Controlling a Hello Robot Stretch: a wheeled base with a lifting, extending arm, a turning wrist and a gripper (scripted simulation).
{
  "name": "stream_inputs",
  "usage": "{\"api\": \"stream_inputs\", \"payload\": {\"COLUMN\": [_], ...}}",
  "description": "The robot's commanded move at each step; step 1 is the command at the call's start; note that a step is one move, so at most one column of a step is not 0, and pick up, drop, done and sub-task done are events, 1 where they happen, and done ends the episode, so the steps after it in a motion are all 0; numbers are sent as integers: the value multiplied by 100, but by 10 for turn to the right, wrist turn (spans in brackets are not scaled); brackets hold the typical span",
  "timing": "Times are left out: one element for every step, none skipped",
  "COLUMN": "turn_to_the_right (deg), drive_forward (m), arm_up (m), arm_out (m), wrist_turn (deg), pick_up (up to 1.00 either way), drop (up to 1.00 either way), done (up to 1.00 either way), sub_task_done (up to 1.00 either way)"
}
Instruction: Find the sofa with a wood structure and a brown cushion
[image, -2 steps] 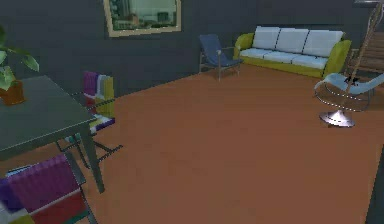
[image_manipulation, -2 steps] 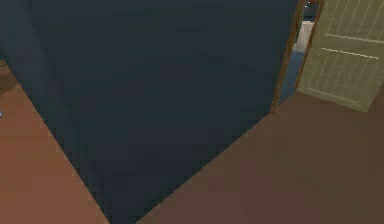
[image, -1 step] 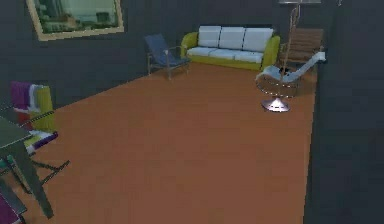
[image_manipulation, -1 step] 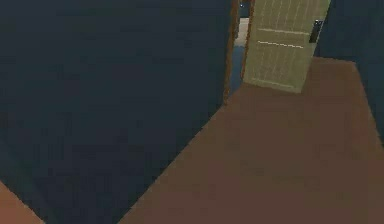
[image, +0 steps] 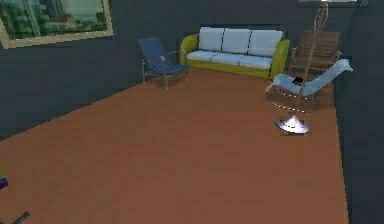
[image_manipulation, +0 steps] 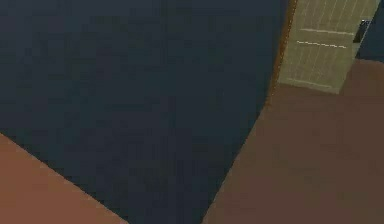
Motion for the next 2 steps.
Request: {"api": "stream_inputs", "payload": {"turn_to_the_right": [90,0], "drive_forward": [0,100], "arm_up": [0,0], "arm_out": [0,0], "wrist_turn": [0,0], "pick_up": [0,0], "drop": [0,0], "done": [0,0], "sub_task_done": [0,0]}}
